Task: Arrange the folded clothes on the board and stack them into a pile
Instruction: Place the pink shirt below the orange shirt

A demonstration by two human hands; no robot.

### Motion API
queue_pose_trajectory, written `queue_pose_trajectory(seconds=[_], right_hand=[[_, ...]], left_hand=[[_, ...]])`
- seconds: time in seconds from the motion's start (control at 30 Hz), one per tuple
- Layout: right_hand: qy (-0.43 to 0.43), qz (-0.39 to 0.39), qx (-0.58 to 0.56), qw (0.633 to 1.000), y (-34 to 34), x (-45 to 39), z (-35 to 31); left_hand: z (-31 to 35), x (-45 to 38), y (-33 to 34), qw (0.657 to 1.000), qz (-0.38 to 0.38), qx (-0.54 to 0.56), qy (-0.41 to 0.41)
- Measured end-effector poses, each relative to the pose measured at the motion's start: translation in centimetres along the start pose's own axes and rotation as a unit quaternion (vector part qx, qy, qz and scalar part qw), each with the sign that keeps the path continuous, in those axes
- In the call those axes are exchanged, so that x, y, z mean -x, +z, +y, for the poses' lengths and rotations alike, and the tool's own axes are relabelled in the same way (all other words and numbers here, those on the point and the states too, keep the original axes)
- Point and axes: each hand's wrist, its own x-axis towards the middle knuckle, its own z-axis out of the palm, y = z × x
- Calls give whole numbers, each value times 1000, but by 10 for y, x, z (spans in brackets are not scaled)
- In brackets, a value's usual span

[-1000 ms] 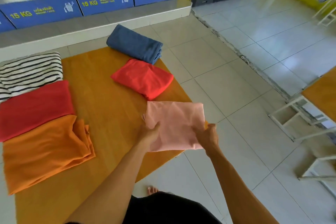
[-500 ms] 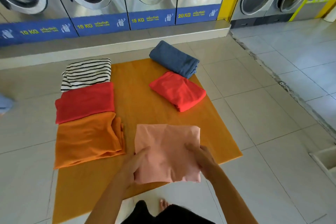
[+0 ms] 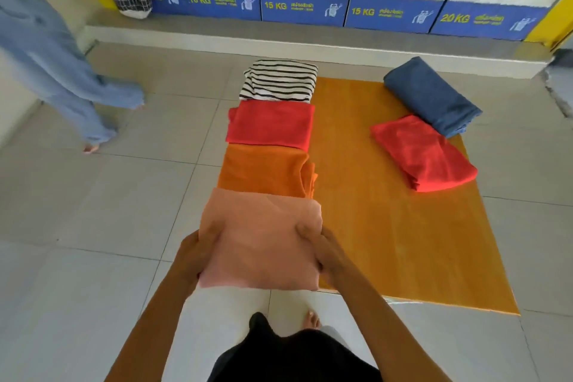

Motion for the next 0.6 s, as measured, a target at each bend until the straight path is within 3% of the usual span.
queue_pose_trajectory(seconds=[0.1, 0.17, 0.6], right_hand=[[28, 55, 105, 993, 27, -21, 18], [42, 84, 181, 979, 34, -30, 26], [2, 180, 278, 943, 33, -39, 33]], left_hand=[[-23, -23, -14, 996, 56, -59, -26], [-32, -35, -16, 995, 53, -76, -33], [-34, -62, -8, 982, 87, -165, 9]])
